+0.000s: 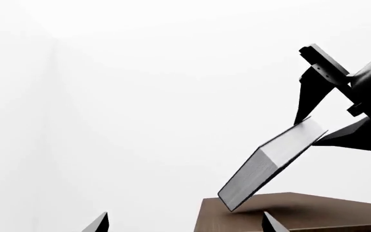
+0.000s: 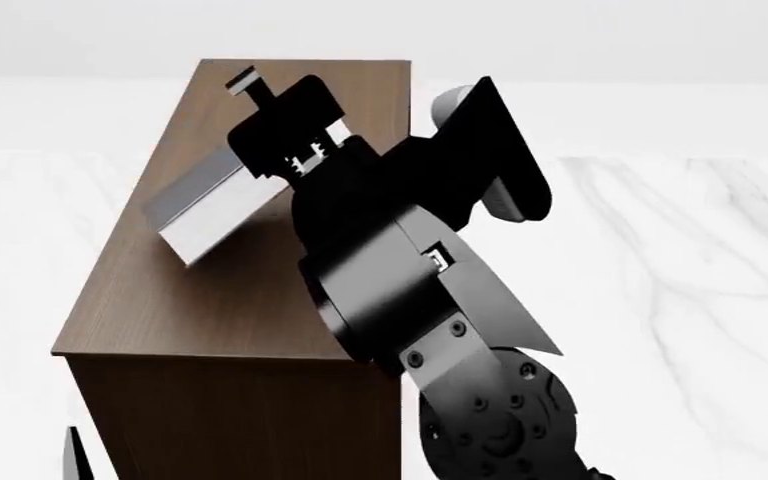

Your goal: Pick up the book in the middle and place it on the cabinet shelf.

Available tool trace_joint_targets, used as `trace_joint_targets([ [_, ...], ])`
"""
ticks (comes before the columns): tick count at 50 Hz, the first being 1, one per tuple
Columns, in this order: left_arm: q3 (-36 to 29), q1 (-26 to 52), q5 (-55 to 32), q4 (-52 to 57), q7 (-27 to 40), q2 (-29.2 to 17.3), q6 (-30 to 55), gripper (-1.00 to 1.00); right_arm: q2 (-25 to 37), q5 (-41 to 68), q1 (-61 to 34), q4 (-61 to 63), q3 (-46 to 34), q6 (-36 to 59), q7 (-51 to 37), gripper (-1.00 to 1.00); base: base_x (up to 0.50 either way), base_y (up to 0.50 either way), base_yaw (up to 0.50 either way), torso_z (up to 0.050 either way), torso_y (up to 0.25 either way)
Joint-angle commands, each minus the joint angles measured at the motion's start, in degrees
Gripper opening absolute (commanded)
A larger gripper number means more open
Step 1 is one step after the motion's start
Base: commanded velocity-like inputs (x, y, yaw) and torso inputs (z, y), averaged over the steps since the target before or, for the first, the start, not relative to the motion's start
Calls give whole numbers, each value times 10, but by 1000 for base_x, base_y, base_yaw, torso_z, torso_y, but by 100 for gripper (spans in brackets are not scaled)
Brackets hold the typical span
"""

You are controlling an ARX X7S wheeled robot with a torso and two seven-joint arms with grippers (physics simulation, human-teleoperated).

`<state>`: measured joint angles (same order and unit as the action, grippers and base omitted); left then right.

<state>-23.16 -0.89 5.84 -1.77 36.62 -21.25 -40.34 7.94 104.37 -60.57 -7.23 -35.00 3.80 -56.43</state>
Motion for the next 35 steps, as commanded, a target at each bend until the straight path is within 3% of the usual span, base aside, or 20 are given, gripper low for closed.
trace_joint_targets([
  [1, 12, 0, 8, -2, -9, 9, -4, 100, -8, -22, 11, 4, -6, 11, 11, -100, 0, 0, 0, 0, 0],
  [22, 15, -2, 0, 20, -7, 6, 19, 100, 17, -10, 25, 28, -49, 60, -1, -100, 0, 0, 1, 0, 0],
  [23, 15, -3, 0, 25, -8, 5, 23, 100, 19, -11, 25, 29, -49, 59, -3, 100, 0, 0, 0, 0, 0],
  [35, 11, -3, 1, 25, -7, 4, 23, 100, 33, -25, 27, 17, -50, 53, 13, 100, 0, 0, 0, 0, 0],
])
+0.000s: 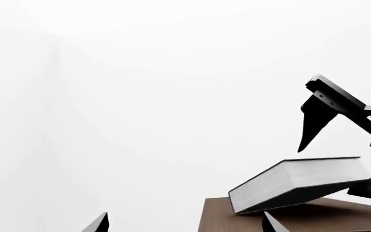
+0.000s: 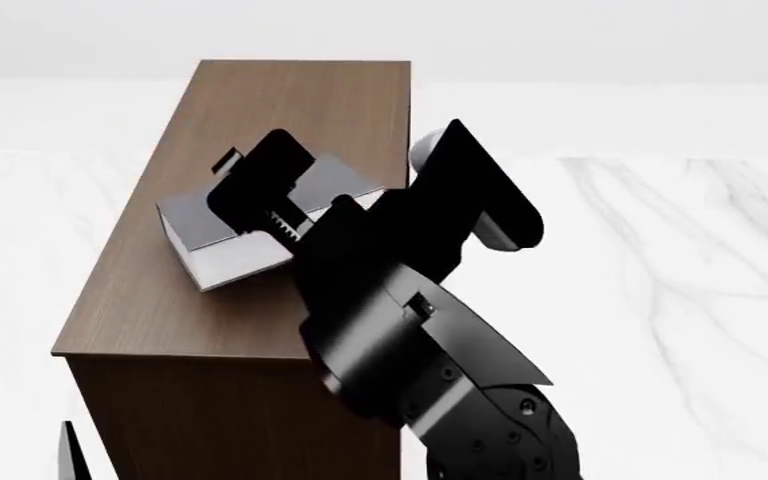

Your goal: Pick up the book in the middle and place it on the cabinet shelf.

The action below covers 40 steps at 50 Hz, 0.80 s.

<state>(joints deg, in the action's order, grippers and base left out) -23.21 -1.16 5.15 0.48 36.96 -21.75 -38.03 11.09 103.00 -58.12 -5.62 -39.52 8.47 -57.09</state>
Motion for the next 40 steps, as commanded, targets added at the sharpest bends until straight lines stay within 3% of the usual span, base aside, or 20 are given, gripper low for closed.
trace_joint_targets([
  [1, 11, 0, 8, 2, -11, 9, 0, 100, 3, -14, 2, 0, -5, 7, 22, 100, 0, 0, 0, 0, 0],
  [16, 12, -7, 6, 29, -12, 3, 19, 100, 16, -25, -8, -21, 2, -5, 32, 100, 0, 0, 0, 0, 0],
  [33, 7, -6, 10, 26, -11, 4, 19, 100, 130, -55, 40, 140, 28, -18, -19, 100, 0, 0, 0, 0, 0],
  [40, 6, -5, 11, 26, -10, 3, 20, 100, 150, -59, 49, 159, 37, -23, -19, 100, 0, 0, 0, 0, 0],
])
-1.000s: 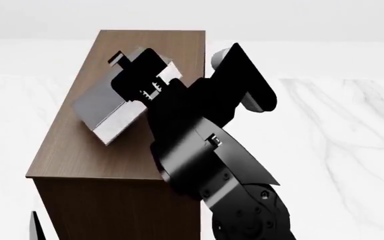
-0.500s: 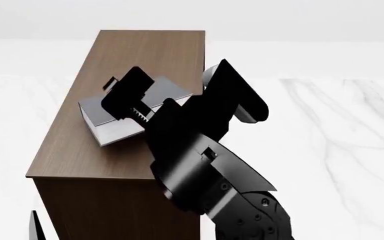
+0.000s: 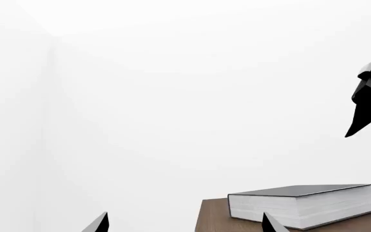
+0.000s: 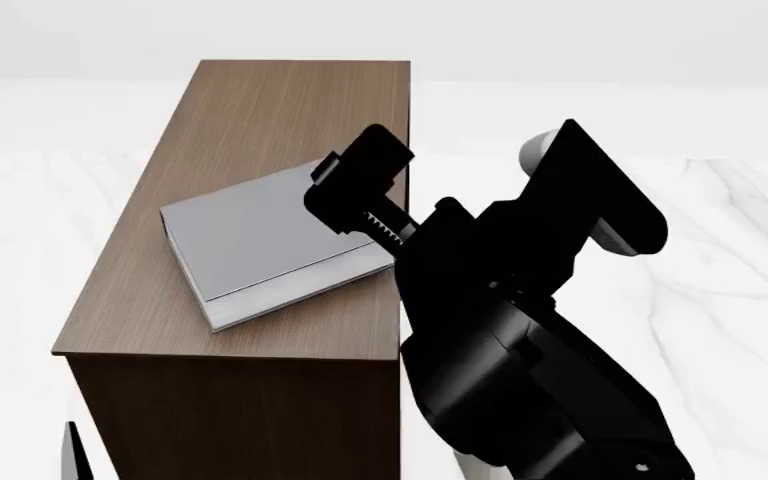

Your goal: Pick up the book in the middle and place it on the cabinet shelf.

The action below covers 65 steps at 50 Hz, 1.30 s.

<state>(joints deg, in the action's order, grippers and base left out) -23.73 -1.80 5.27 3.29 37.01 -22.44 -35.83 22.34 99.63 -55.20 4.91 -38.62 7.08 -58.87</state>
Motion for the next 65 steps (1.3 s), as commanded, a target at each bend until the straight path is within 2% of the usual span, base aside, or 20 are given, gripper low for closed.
trace_joint_targets([
  [1, 11, 1, 10, -2, -10, 10, -2, 100, 37, -25, 20, 54, 28, -9, -1, 100, 0, 0, 0, 0, 0],
  [17, 10, 1, 14, 1, -7, 9, 0, 100, 83, -30, 53, 93, 46, -18, 7, 100, 0, 0, 0, 0, 0],
  [25, 12, 2, 18, 3, -3, 10, 2, 100, 127, -84, 97, 91, 42, -28, 28, 100, 0, 0, 0, 0, 0],
  [26, 12, 2, 21, 3, -1, 12, 1, 100, 146, -122, 115, 91, 37, -36, 39, 100, 0, 0, 0, 0, 0],
  [33, 9, 5, 27, -5, 2, 16, -1, 100, 186, -203, 168, 76, 26, -59, 67, 100, 0, 0, 0, 0, 0],
  [41, 12, 9, 28, 0, 7, 20, 7, 100, 202, -288, 222, 43, 7, -93, 84, 100, 0, 0, 0, 0, 0],
  [46, 16, 9, 22, 4, 10, 18, 9, 100, 206, -422, 277, 32, -19, -143, 67, 100, 0, 0, 0, 0, 0],
  [52, 19, 9, 18, 8, 12, 18, 12, 100, 195, -512, 326, 12, -34, -200, 62, 100, 0, 0, 0, 0, 0],
  [57, 25, 11, 10, 16, 15, 15, 16, 100, 187, -569, 351, 0, -26, -251, 46, 100, 0, 0, 0, 0, 0],
  [65, 87, 29, -25, 94, 37, -7, 63, 100, 195, -654, 380, 18, 29, -385, 29, 100, 0, 0, 0, 0, 0],
])
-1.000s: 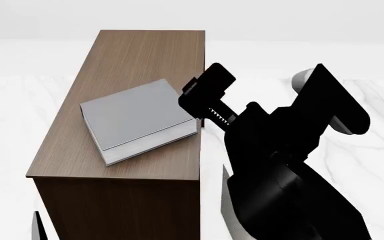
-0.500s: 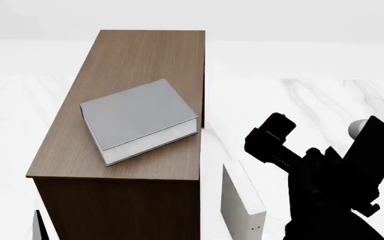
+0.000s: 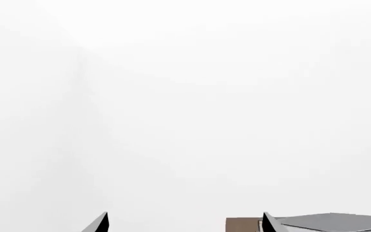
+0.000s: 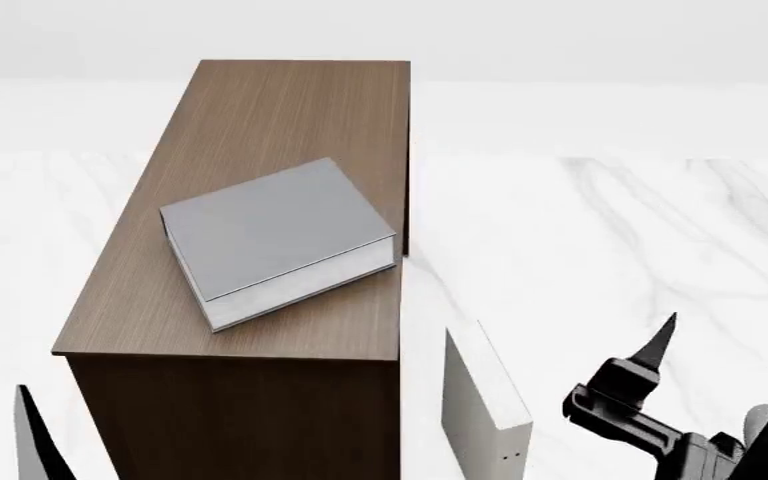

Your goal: Pick up the book in the middle and place it on the cabinet shelf.

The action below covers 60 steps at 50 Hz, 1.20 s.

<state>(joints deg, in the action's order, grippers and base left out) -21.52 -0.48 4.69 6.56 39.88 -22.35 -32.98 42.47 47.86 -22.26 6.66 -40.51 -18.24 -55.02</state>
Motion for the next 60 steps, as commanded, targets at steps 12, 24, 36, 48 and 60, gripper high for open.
trace_joint_targets([
  [12, 177, 26, -7, 167, 54, -45, 91, 100, 20, -233, 59, 14, 154, -217, -84, 100, 0, 0, 0, 0, 0],
  [24, 291, 19, 18, 246, 89, -77, 127, 100, 76, -273, 76, 81, 261, -221, -159, 100, 0, 0, 0, 0, 0],
  [36, 359, 35, 25, 272, 101, -98, 152, 100, 103, -287, 70, 117, 317, -206, -185, 100, 0, 0, 0, 0, 0],
  [48, 374, 25, 28, 292, 101, -98, 156, 100, 102, -298, 89, 139, 338, -210, -192, 100, 0, 0, 0, 0, 0],
  [60, 409, 18, 19, 322, 103, -102, 164, 100, 113, -340, 119, 187, 402, -204, -216, 100, 0, 0, 0, 0, 0],
])
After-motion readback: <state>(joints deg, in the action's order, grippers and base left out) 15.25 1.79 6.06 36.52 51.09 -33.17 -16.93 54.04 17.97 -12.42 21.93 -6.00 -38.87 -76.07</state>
